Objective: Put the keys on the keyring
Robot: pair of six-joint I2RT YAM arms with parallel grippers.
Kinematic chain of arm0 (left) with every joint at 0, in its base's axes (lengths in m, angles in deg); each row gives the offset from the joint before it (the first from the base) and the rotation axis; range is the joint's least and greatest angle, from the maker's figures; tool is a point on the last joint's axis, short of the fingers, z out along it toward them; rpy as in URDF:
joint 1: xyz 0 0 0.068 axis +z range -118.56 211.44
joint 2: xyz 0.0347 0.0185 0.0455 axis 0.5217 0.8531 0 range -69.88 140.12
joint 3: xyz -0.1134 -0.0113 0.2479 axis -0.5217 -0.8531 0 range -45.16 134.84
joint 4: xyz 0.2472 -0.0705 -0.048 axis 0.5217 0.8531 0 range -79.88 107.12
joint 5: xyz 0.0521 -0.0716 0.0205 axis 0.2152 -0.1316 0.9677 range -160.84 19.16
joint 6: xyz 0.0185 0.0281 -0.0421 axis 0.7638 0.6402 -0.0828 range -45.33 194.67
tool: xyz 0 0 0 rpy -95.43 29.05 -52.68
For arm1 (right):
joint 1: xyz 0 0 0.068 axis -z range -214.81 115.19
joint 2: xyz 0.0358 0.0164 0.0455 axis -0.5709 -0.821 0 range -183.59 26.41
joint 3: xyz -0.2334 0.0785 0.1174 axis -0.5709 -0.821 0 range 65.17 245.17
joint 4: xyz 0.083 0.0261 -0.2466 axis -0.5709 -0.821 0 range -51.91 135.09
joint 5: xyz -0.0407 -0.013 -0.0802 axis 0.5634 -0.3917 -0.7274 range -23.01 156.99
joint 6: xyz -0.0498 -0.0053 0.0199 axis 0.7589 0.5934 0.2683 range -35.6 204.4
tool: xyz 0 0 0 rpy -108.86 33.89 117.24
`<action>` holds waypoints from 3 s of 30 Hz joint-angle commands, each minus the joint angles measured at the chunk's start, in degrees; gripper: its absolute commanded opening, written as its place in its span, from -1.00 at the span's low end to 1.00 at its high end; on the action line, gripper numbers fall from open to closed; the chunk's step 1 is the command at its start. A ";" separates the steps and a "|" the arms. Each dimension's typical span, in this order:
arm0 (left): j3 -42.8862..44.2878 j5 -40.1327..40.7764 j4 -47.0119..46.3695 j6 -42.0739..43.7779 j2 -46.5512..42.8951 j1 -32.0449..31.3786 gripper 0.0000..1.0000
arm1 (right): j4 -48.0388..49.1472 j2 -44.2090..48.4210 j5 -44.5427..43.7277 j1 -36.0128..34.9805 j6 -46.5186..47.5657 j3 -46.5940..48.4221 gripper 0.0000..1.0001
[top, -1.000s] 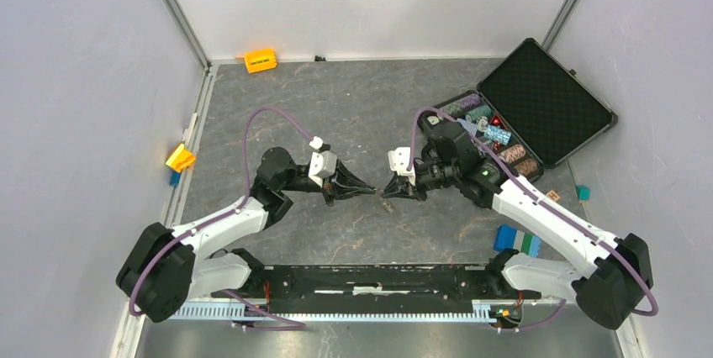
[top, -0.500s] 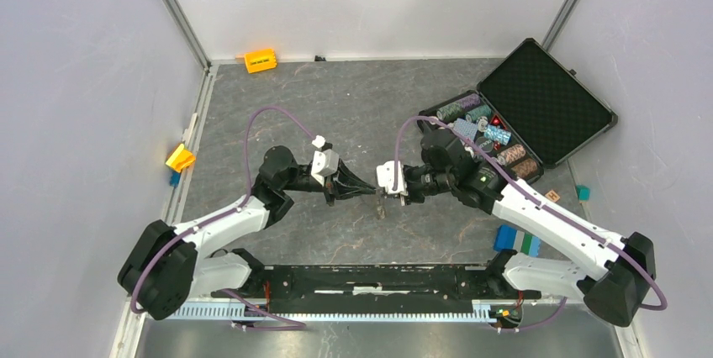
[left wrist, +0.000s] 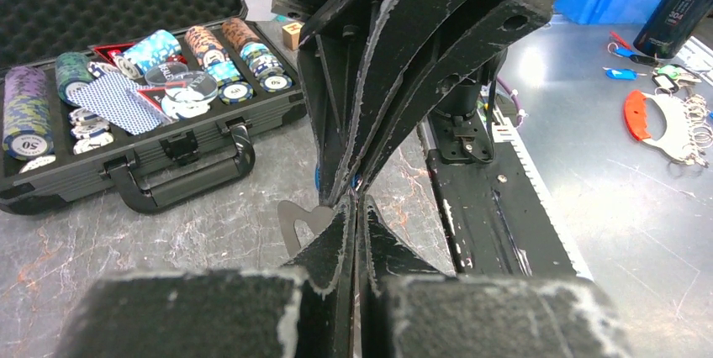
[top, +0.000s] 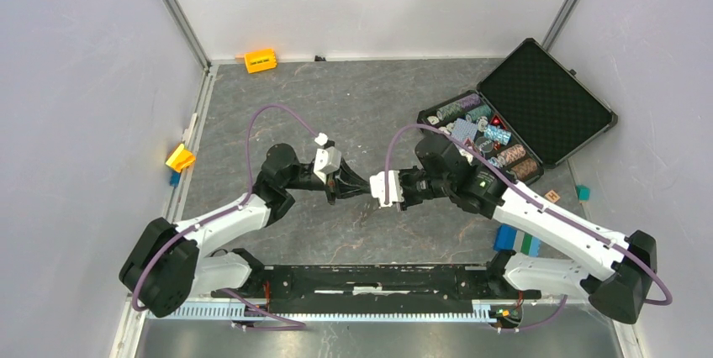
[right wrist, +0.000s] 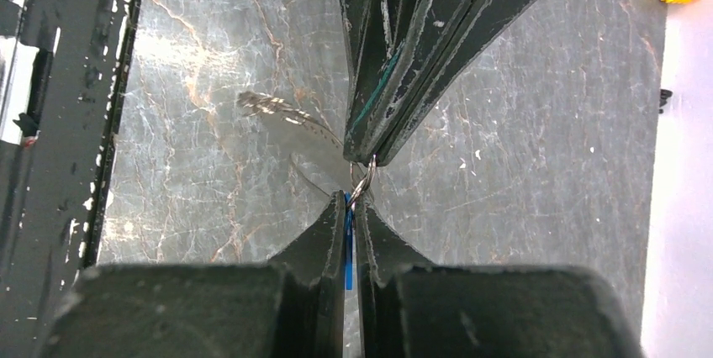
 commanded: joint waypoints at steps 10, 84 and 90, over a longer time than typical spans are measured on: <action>3.44 -0.65 2.88 2.37 1.58 -0.03 -0.95 | 0.14 2.99 -9.30 -3.99 5.03 3.21 -0.83; 11.89 59.31 50.75 19.90 -15.92 21.07 1.00 | 3.62 -30.83 -20.53 9.94 7.41 -2.55 -0.88; 12.35 57.33 50.47 19.10 -15.74 21.07 1.00 | 2.70 -30.96 -20.98 9.90 6.51 -3.26 -0.75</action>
